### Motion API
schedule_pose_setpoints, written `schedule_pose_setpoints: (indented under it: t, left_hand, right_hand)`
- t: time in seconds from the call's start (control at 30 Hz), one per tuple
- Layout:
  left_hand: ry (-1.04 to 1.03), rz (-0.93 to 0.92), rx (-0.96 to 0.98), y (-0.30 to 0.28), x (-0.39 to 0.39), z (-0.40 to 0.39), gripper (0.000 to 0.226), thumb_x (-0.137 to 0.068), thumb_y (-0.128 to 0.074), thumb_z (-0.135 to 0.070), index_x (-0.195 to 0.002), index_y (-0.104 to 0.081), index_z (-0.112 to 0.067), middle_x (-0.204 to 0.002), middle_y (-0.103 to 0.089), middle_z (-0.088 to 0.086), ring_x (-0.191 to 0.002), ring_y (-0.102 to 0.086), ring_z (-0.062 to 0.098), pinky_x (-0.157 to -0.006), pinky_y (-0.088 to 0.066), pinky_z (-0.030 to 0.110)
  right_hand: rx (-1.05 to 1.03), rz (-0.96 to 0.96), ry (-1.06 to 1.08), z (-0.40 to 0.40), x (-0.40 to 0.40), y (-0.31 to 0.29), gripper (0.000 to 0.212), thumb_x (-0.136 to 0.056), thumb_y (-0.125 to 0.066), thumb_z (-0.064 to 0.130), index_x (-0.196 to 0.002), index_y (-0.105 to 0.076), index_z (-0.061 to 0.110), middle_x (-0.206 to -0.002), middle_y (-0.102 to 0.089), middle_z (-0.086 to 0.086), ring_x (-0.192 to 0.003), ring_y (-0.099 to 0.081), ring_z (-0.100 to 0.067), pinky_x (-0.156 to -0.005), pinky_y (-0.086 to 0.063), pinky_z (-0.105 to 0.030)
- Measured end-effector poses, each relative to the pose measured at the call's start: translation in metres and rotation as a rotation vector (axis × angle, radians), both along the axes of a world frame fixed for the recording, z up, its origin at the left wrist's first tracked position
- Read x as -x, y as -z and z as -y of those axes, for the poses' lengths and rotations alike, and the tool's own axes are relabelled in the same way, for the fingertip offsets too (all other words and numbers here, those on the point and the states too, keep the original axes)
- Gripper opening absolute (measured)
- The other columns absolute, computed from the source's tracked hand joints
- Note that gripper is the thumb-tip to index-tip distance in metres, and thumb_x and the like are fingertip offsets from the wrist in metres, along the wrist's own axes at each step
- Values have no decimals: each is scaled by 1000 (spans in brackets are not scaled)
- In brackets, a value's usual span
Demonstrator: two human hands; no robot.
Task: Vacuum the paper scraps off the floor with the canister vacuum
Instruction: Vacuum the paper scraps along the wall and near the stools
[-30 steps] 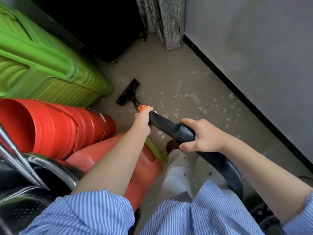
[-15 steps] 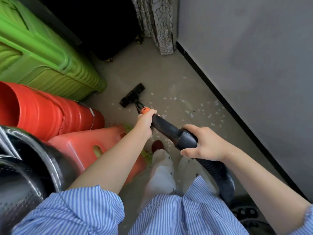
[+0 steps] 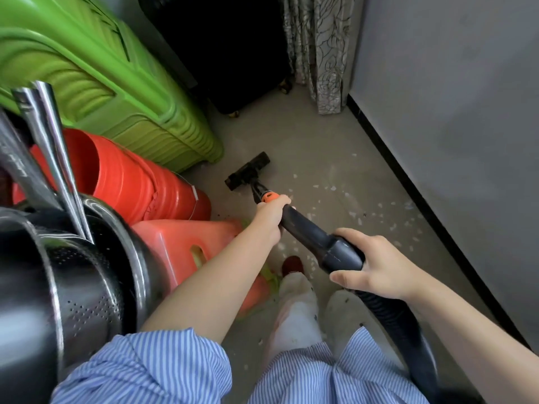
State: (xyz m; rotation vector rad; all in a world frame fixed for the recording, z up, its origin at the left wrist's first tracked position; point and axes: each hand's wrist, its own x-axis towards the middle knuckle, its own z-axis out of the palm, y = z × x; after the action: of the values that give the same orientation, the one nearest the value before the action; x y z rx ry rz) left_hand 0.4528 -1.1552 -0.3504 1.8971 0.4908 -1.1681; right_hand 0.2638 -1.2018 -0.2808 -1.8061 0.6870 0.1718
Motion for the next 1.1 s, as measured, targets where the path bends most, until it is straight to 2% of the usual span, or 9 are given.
schedule_pose_setpoints:
  t: [0.13,0.23,0.4,0.53,0.6,0.7,0.9,1.03,1.1]
  left_hand:
    - [-60,62,-1,-1,-25,-3,27,-86,-58,-10,-107,-43,-8,-76,-53,8,-63,-53,19,-67,-47,32]
    - [-155,42,6,6,-40,-7,23,-86,-58,-10,-106,-47,-8,-76,-55,7,-63,-54,19,-57,-45,27]
    - [-314,-5,23,9,-44,-9,6,-88,-56,-8,-85,-50,-6,-72,-52,7,-60,-52,19,-53,-43,28]
    - [-399,60,-5,-6,-44,3,19,-96,-42,-8,-78,-42,-12,-69,-39,8,-67,-46,16,-51,-34,21]
    - [-471,58,88,2,-48,5,19,-94,-43,-7,-77,-43,-14,-70,-40,6,-68,-46,14,-50,-36,19]
    - [-682,-199,263,6,-49,8,16,-88,-52,-4,-74,-47,-10,-72,-50,3,-62,-52,15,-53,-48,23]
    - [-721,-201,297,7,-64,-9,13,-88,-56,-5,-77,-49,-7,-74,-54,7,-65,-54,19,-65,-49,29]
    - [-685,-183,277,11,-79,-15,19,-89,-54,-6,-71,-50,-8,-55,-58,5,-47,-58,16,-51,-51,24]
    - [-655,-213,270,14,-85,-21,20,-91,-51,-9,-71,-48,-8,-58,-57,6,-50,-58,17,-50,-51,24]
  right_hand:
    - [-76,9,-23,2,-28,13,50,-68,-79,25,-110,-55,11,-86,-65,-6,-62,-59,-7,-60,-47,-18]
    - [-56,-14,-114,11,-45,17,59,-61,-70,36,-114,-54,16,-86,-63,3,-65,-57,-2,-59,-43,-9]
    - [-15,-33,-226,30,-62,8,65,-59,-67,35,-120,-53,18,-84,-60,12,-69,-56,3,-63,-41,-4]
    - [48,-93,-299,58,-79,-4,65,-67,-80,21,-125,-52,15,-98,-64,0,-82,-62,-14,-67,-43,-8]
    - [58,-116,-351,74,-88,-11,70,-60,-77,30,-124,-53,18,-102,-65,-2,-87,-63,-17,-69,-45,-11]
    - [-2,-155,-401,92,-104,-21,57,-54,-66,32,-110,-55,31,-92,-66,5,-74,-63,-3,-64,-46,-10]
    - [47,-171,-528,94,-140,-20,48,-70,-78,16,-113,-58,24,-82,-61,15,-68,-58,4,-65,-45,-13]
    - [65,-154,-554,83,-149,-13,50,-73,-74,15,-119,-56,23,-84,-63,8,-72,-60,-5,-64,-45,-13]
    - [89,-143,-574,77,-153,-8,49,-73,-74,18,-118,-57,21,-87,-65,4,-73,-59,-9,-67,-46,-16]
